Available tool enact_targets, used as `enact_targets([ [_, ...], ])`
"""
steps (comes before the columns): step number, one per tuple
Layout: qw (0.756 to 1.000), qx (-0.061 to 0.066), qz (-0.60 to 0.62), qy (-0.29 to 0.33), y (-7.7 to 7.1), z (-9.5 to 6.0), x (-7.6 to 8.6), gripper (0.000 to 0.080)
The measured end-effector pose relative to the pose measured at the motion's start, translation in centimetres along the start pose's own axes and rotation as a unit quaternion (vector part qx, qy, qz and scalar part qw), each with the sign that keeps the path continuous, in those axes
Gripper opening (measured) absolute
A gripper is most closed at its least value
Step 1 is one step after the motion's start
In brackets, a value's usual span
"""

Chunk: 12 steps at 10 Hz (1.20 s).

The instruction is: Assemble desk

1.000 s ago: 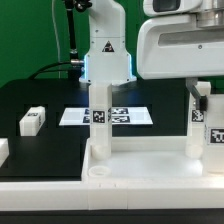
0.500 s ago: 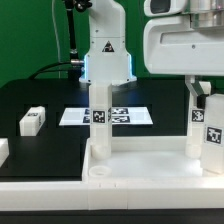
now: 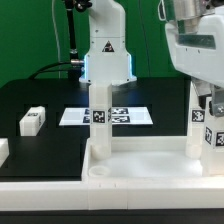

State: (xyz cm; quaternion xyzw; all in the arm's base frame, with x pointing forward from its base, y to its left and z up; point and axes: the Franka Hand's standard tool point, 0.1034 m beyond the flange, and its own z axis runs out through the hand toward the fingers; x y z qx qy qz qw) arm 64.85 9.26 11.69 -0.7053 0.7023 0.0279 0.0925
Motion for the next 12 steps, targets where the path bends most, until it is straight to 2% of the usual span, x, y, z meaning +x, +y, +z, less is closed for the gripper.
enact_targets([
  [2, 0.998, 0.001, -0.057, 0.001, -0.2, -0.1, 0.1, 0.0292],
  [4, 0.967, 0.005, -0.255, -0.006, -0.6, -0.2, -0.2, 0.0603],
  [5, 0.93, 0.003, -0.367, -0.016, -0.3, 0.4, -0.1, 0.0636],
  [7, 0.91, 0.002, -0.414, -0.013, -0.3, 0.4, 0.3, 0.0647],
  [8, 0.886, 0.0, -0.464, -0.01, -0.3, 0.4, 0.4, 0.0649],
  [9, 0.864, -0.009, -0.503, -0.007, -0.2, 0.4, 0.3, 0.0649],
  [10, 0.811, -0.025, -0.584, -0.001, -0.5, -0.1, -0.6, 0.0649],
  [11, 0.772, -0.023, -0.635, -0.002, -0.8, -0.3, -1.2, 0.0649],
  [12, 0.747, -0.023, -0.664, -0.003, -0.7, -0.2, -1.2, 0.0649],
])
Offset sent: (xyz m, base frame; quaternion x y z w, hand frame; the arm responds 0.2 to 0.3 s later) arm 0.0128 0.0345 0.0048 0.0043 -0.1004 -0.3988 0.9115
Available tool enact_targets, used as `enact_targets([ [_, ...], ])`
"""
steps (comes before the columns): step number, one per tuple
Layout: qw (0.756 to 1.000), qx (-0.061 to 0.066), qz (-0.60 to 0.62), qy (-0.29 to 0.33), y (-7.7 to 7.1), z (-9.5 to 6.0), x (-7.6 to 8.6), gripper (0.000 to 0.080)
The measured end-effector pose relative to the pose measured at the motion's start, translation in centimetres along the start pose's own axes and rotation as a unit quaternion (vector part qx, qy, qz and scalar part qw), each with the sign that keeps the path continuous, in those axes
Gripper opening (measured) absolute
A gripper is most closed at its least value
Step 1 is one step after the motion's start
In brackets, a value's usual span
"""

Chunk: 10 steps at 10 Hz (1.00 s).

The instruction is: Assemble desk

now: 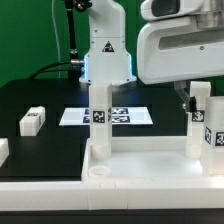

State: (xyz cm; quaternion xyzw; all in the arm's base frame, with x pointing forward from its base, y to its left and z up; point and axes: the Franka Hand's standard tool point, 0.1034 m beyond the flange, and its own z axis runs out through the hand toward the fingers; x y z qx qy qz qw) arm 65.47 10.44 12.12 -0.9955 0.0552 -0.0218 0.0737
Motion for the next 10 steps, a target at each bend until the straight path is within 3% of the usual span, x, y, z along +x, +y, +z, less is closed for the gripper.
enact_targets([
  [3, 1.0, -0.005, -0.029, 0.006, 2.0, 0.8, -0.2, 0.0649],
  [4, 1.0, -0.006, -0.022, 0.005, 2.1, 0.8, -0.3, 0.0649],
  [6, 1.0, -0.005, -0.006, 0.005, 2.0, 0.8, -0.3, 0.0391],
  [7, 0.999, -0.005, 0.031, 0.005, 2.0, 0.8, -0.3, 0.0391],
  [8, 0.997, -0.005, 0.076, 0.006, 2.0, 0.8, -0.3, 0.0289],
  [10, 0.988, -0.005, 0.155, 0.007, 2.0, 0.9, -0.3, 0.0289],
])
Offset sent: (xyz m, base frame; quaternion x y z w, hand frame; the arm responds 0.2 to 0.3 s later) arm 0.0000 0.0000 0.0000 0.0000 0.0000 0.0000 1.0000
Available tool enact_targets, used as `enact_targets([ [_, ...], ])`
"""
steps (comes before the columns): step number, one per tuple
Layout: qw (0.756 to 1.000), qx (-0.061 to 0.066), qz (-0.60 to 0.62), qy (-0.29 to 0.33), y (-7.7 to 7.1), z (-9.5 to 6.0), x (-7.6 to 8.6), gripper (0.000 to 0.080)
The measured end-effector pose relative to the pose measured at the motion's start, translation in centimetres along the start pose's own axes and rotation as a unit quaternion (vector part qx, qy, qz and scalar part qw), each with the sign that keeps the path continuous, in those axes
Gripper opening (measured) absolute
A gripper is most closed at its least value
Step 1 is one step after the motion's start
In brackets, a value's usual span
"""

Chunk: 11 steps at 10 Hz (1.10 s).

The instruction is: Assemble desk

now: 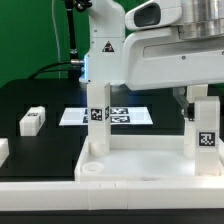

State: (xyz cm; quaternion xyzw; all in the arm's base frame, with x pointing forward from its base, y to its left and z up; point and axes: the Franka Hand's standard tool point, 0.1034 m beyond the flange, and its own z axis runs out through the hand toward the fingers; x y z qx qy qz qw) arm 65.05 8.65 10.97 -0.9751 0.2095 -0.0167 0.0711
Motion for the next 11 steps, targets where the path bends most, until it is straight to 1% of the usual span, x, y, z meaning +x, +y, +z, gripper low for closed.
enact_targets([
  [1, 0.996, -0.004, 0.088, 0.007, -0.72, 0.11, -0.26, 0.0289],
  [2, 0.986, -0.009, 0.167, 0.008, -1.14, 0.22, -0.62, 0.0289],
  [3, 0.97, -0.007, 0.243, 0.007, -1.09, 0.16, -0.62, 0.0289],
  [4, 0.942, 0.002, 0.335, 0.003, -0.87, 0.19, -0.55, 0.0289],
  [5, 0.92, 0.013, 0.393, -0.004, -0.8, 0.25, -0.63, 0.0291],
  [6, 0.878, 0.025, 0.478, -0.016, -0.86, 0.28, -0.69, 0.0291],
  [7, 0.855, 0.029, 0.517, -0.025, -0.84, 0.28, -0.67, 0.0291],
  [8, 0.846, 0.029, 0.532, -0.025, -0.93, 0.29, -0.72, 0.0291],
  [9, 0.826, 0.028, 0.562, -0.026, -1.08, 0.28, -0.77, 0.0291],
  [10, 0.828, 0.028, 0.559, -0.026, -1.03, 0.33, -0.76, 0.0366],
  [11, 0.835, 0.028, 0.548, -0.025, -1.01, 0.36, -0.76, 0.0366],
])
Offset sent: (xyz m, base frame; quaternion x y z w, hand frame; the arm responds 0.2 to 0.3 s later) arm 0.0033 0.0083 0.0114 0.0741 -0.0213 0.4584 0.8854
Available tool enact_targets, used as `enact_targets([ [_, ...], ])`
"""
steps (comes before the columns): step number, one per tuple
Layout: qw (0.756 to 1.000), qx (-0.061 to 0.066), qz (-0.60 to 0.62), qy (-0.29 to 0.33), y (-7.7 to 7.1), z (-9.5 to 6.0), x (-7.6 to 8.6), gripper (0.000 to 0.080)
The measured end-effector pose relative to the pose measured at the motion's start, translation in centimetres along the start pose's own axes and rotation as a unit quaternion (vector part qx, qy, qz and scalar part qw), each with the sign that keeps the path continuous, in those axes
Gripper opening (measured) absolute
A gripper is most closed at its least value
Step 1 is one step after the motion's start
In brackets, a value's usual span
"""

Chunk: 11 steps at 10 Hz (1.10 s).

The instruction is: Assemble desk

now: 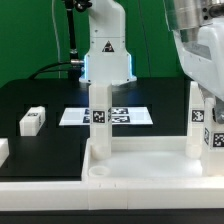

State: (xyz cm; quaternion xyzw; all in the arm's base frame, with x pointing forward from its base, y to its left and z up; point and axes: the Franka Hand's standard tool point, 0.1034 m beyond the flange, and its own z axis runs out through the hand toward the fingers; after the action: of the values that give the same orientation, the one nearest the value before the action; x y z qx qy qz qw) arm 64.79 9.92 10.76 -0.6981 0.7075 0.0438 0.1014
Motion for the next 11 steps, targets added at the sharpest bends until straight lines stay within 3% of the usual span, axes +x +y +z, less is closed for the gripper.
enact_targets([
  [2, 0.991, -0.005, -0.134, -0.003, -0.5, -0.5, -0.1, 0.0617],
  [4, 0.954, -0.008, -0.3, -0.01, -0.4, 0.1, -0.7, 0.064],
  [5, 0.953, -0.007, -0.303, -0.009, -0.4, 0.0, -0.6, 0.0648],
  [8, 0.915, -0.008, -0.404, -0.006, -0.4, 0.0, -0.3, 0.0649],
  [9, 0.868, -0.015, -0.497, 0.004, -0.5, 0.0, -0.5, 0.0649],
  [10, 0.803, -0.008, -0.596, 0.013, -0.8, 0.1, -0.8, 0.0649],
  [11, 0.784, -0.012, -0.62, 0.015, -0.7, 0.3, -1.3, 0.0649],
])
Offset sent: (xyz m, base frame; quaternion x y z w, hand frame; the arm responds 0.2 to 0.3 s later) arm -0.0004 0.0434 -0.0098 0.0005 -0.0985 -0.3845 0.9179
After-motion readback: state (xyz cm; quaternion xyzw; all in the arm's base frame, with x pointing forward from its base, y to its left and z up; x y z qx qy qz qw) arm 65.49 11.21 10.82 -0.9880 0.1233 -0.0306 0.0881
